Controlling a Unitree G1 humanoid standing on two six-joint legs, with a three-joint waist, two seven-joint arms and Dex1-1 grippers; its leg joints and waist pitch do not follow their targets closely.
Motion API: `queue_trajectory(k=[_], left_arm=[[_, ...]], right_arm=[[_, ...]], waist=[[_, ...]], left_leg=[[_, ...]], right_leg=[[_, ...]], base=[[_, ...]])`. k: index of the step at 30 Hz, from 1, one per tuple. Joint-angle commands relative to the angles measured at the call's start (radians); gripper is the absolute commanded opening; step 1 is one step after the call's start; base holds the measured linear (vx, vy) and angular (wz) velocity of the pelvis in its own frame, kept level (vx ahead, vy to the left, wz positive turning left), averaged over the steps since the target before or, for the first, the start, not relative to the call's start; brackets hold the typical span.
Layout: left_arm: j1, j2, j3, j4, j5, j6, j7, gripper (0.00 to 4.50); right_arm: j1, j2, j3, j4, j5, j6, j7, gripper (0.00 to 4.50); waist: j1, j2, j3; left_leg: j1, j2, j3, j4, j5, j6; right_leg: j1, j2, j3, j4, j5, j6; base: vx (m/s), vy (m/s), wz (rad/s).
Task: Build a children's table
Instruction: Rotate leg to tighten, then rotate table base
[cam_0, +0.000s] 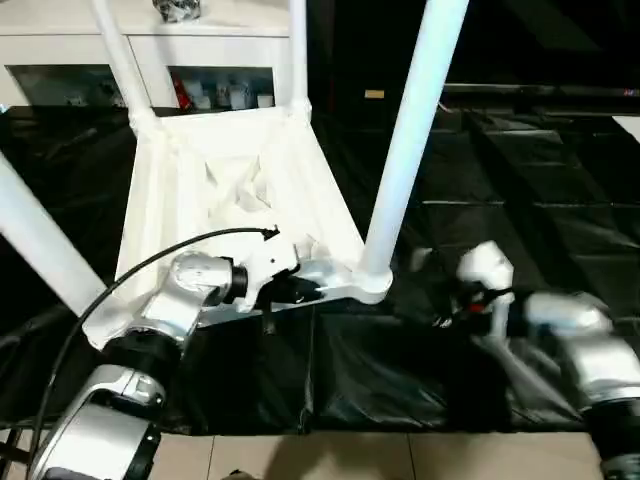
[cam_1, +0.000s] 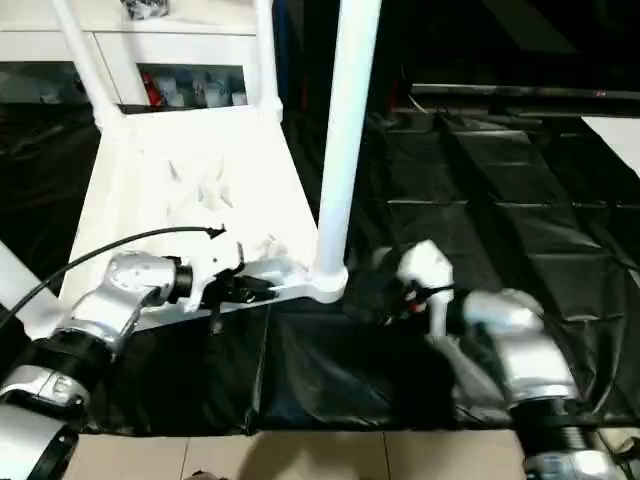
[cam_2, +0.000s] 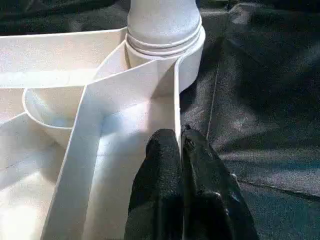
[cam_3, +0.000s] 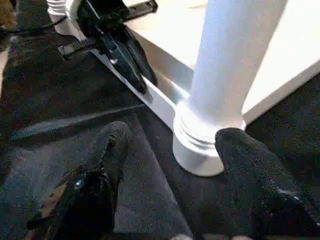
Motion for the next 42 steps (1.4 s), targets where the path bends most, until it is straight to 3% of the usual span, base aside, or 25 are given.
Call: queue_trajectory(k=[1,4,6,8,10,14,16,17,18,19,23,25,33,34,38,40,41,42], left_arm=[[0.017,-0.004,0.018,0.003,-0.033,-0.015,-0.003,0.00],[0.022,-0.008,0.029,-0.013,-0.038,-0.012,0.028,0.00],[0.034,-0.006,0.056,-0.062,-0.081,0.047,0.011,0.44],[0.053,0.006,0.079,-0.122,-0.121,0.113,-0.010,0.55],[0.071,0.016,0.089,-0.169,-0.144,0.152,-0.022,0.73],[0.203,0.060,0.142,-0.453,-0.274,0.374,-0.041,1.05],[0.219,0.064,0.145,-0.473,-0.276,0.379,-0.032,1.32],[0.254,0.067,0.149,-0.507,-0.266,0.384,-0.010,1.32],[0.295,0.070,0.154,-0.549,-0.258,0.394,0.013,1.51],[0.340,0.071,0.161,-0.598,-0.255,0.414,0.035,1.51],[0.454,0.089,0.177,-0.729,-0.282,0.475,0.075,1.86],[0.525,0.116,0.186,-0.823,-0.300,0.527,0.085,2.06],[0.706,0.180,0.273,-0.977,-0.347,0.566,0.097,2.64],[0.762,0.200,0.297,-1.005,-0.358,0.547,0.082,2.98],[0.853,0.242,0.337,-1.054,-0.386,0.548,0.054,3.16],[0.885,0.267,0.345,-1.069,-0.387,0.550,0.041,3.40],[0.899,0.275,0.352,-1.076,-0.389,0.549,0.037,3.46],[0.909,0.280,0.356,-1.080,-0.391,0.549,0.034,3.52]], right_arm=[[0.005,0.001,0.010,-0.029,0.020,0.012,0.010,3.09],[0.004,0.009,0.027,-0.034,0.023,0.013,0.017,3.09],[0.005,0.009,0.042,-0.048,0.030,0.029,0.033,3.10],[0.007,0.004,0.052,-0.063,0.040,0.045,0.048,3.10],[0.009,0.004,0.056,-0.070,0.045,0.052,0.054,3.10],[-0.028,0.049,0.084,-0.024,0.029,0.045,0.022,3.10],[-0.035,0.057,0.088,-0.013,0.027,0.043,0.018,3.10],[-0.052,0.075,0.094,0.010,0.022,0.042,0.010,3.10],[-0.072,0.094,0.102,0.037,0.015,0.039,0.000,3.10],[-0.093,0.110,0.109,0.067,0.004,0.032,-0.013,3.10],[-0.158,0.148,0.111,0.171,-0.043,-0.009,-0.089,3.10],[-0.204,0.166,0.105,0.245,-0.078,-0.045,-0.170,3.10],[-0.301,0.190,0.081,0.428,-0.136,-0.154,-0.347,3.10],[-0.331,0.198,0.064,0.488,-0.146,-0.181,-0.412,3.10],[-0.384,0.206,0.040,0.597,-0.158,-0.218,-0.508,3.10],[-0.405,0.210,0.023,0.646,-0.155,-0.239,-0.549,3.10],[-0.416,0.210,0.017,0.672,-0.156,-0.249,-0.571,3.10],[-0.422,0.210,0.012,0.689,-0.158,-0.257,-0.585,3.10]], waist=[[0.006,-0.020,-0.063],[0.007,-0.022,-0.063],[0.007,-0.020,-0.063],[0.007,-0.020,-0.063],[0.009,-0.016,-0.066],[0.006,-0.016,-0.061],[0.004,-0.014,-0.057],[0.005,-0.019,-0.058],[0.000,-0.020,-0.055],[-0.005,-0.025,-0.055],[-0.010,-0.019,-0.055],[-0.013,-0.025,-0.053],[-0.018,-0.027,-0.048],[-0.019,-0.029,-0.048],[-0.023,-0.029,-0.046],[-0.020,-0.027,-0.043],[-0.020,-0.020,-0.044],[-0.020,-0.022,-0.043]], left_leg=[[0.010,0.024,0.003,-0.052,-0.087,0.151],[0.009,0.024,0.004,-0.052,-0.094,0.146],[0.009,0.024,0.004,-0.052,-0.093,0.143],[0.007,0.023,0.004,-0.050,-0.079,0.144],[0.012,0.027,0.004,-0.050,-0.070,0.148],[0.014,0.029,0.006,-0.053,-0.086,0.129],[0.016,0.026,0.007,-0.056,-0.117,0.117],[0.020,0.028,0.008,-0.056,-0.124,0.109],[0.011,0.028,0.005,-0.061,-0.125,0.100],[0.013,0.029,0.005,-0.062,-0.127,0.093],[0.017,0.029,0.006,-0.061,-0.126,0.070],[0.019,0.027,0.007,-0.063,-0.138,0.057],[0.021,0.025,0.010,-0.065,-0.170,0.033],[0.022,0.025,0.011,-0.065,-0.175,0.030],[0.024,0.025,0.010,-0.069,-0.221,0.013],[0.030,0.025,0.011,-0.069,-0.259,0.001],[0.030,0.024,0.010,-0.069,-0.266,-0.003],[0.029,0.024,0.012,-0.070,-0.266,-0.005]], right_leg=[[0.051,-0.037,0.047,-0.065,0.060,-0.292],[0.052,-0.038,0.047,-0.066,0.043,-0.290],[0.052,-0.038,0.047,-0.065,0.040,-0.291],[0.054,-0.037,0.047,-0.061,0.059,-0.299],[0.049,-0.034,0.047,-0.058,0.085,-0.311],[0.045,-0.033,0.047,-0.055,0.074,-0.331],[0.044,-0.030,0.048,-0.063,0.021,-0.320],[0.042,-0.030,0.050,-0.064,0.012,-0.314],[0.047,-0.031,0.049,-0.064,-0.002,-0.301],[0.045,-0.031,0.050,-0.064,-0.013,-0.293],[0.040,-0.028,0.051,-0.064,-0.020,-0.284],[0.040,-0.025,0.052,-0.065,-0.022,-0.282],[0.034,-0.020,0.055,-0.068,-0.082,-0.254],[0.033,-0.020,0.056,-0.069,-0.083,-0.250],[0.030,-0.018,0.058,-0.073,-0.125,-0.242],[0.019,-0.014,0.069,-0.077,-0.155,-0.236],[0.020,-0.012,0.071,-0.074,-0.147,-0.236],[0.019,-0.010,0.071,-0.076,-0.145,-0.234]], base=[[0.000,0.000,0.00],[0.000,0.000,0.00],[0.000,0.000,0.00],[0.000,0.000,0.00],[0.000,0.000,0.00],[0.000,0.000,0.00],[0.000,0.000,0.00],[0.000,0.000,0.00],[0.000,0.000,0.00],[0.000,0.000,0.00],[0.000,0.000,0.00],[0.000,0.000,0.00],[0.000,0.000,0.00],[0.000,0.000,0.00],[0.000,0.000,0.00],[0.000,0.000,0.00],[0.000,0.000,0.00],[0.000,0.000,0.00]])
